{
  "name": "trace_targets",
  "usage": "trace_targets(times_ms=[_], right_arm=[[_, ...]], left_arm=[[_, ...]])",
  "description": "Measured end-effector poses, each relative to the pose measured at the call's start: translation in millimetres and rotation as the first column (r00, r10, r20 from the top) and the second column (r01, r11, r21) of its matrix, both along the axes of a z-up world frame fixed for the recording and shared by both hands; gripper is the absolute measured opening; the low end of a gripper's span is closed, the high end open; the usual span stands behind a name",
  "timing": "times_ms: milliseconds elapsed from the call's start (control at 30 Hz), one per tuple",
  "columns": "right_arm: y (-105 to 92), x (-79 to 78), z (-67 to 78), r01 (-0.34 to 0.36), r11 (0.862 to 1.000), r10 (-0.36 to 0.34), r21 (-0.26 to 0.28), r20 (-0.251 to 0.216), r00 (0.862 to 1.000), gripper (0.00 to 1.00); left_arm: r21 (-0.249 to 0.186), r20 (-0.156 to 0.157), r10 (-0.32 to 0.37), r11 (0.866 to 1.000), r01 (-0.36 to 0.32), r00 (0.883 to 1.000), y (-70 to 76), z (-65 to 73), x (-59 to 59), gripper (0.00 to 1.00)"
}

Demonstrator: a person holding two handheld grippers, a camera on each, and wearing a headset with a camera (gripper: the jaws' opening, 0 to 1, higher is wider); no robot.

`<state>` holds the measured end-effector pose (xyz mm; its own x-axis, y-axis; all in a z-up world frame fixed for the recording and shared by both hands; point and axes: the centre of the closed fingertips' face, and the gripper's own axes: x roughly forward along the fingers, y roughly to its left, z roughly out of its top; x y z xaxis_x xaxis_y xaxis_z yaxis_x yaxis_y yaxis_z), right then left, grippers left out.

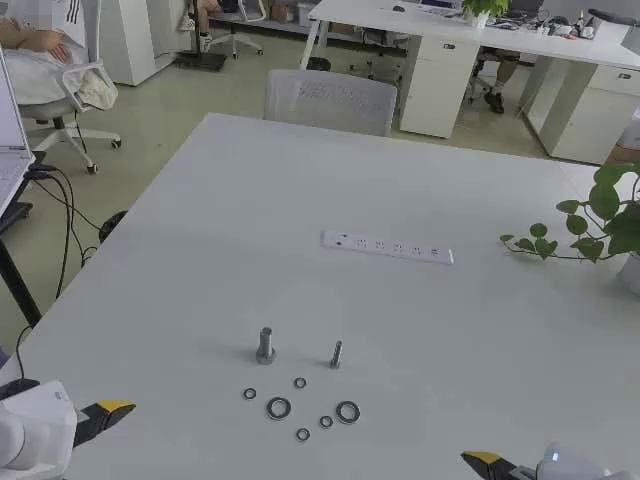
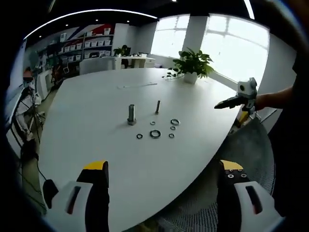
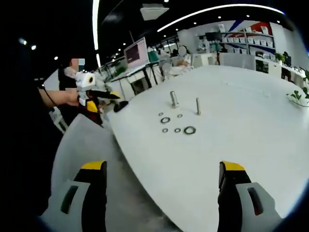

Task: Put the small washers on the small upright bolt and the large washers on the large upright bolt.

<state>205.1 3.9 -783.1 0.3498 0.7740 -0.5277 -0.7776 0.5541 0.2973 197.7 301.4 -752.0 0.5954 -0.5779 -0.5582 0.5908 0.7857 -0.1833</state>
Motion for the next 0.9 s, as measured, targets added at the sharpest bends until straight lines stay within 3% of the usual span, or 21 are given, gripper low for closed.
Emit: trace_targets(times_ms=[367, 900], right_arm=[[2.4, -8.2, -4.2, -0.012, 1.0, 0.012, -0.008, -0.015, 1.0, 0.98], [4.7, -4.5, -3.7, -0.022, 0.999, 0.021, -0.037, -0.013, 1.0, 0.96]], left_arm=[[-0.015, -0.021, 0.007, 1.0, -0.008, 1.0, 0.9, -2.4, 0.6, 0.92], [-0.012, -0.014, 0.008, 1.0, -0.008, 1.0, 0.5, -5.0, 1.7, 0.96]])
